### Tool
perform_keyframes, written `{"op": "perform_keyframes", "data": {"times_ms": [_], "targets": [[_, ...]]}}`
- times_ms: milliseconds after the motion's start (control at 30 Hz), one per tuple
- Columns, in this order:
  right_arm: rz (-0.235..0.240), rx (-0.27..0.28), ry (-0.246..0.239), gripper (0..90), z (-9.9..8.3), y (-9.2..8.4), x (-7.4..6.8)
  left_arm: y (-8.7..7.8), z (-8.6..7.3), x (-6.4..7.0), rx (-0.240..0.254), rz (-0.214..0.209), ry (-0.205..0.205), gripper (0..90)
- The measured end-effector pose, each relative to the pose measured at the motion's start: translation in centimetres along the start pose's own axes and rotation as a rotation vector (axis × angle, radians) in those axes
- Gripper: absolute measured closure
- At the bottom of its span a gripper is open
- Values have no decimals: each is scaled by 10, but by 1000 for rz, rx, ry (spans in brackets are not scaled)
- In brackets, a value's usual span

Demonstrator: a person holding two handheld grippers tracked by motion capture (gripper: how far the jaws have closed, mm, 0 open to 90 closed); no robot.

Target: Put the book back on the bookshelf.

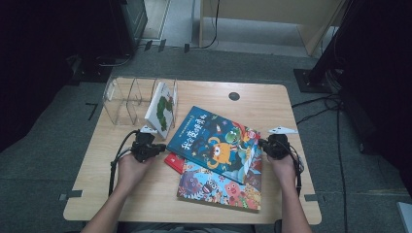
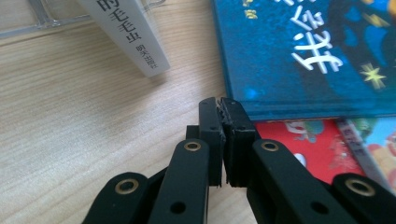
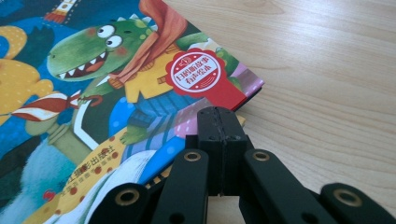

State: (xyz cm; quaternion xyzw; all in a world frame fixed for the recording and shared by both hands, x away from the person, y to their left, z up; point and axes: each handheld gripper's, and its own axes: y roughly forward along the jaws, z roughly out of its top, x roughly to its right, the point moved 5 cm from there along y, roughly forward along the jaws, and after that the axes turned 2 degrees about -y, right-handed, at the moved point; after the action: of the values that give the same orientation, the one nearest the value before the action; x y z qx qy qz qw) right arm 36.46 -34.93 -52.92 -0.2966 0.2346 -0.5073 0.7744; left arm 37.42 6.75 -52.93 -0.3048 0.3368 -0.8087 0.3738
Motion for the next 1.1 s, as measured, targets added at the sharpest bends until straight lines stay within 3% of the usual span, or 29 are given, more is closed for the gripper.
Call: {"op": "perform_keyframes", "data": {"times_ms": [167,300,467,1100], "targets": [[13,9,7,900,-2,-1,-1,1,-1,6,-15,-64,-1,895],[21,16,12,900,-3,-1,-1,0,-4,14,-26,-69,25,893],[36,24,14,900,-5,-2,-1,-4,-8,21,-28,-100,8,890],[33,20,9,900,-1,1,4,-11,-22,49,-57,-129,15,891]]}}
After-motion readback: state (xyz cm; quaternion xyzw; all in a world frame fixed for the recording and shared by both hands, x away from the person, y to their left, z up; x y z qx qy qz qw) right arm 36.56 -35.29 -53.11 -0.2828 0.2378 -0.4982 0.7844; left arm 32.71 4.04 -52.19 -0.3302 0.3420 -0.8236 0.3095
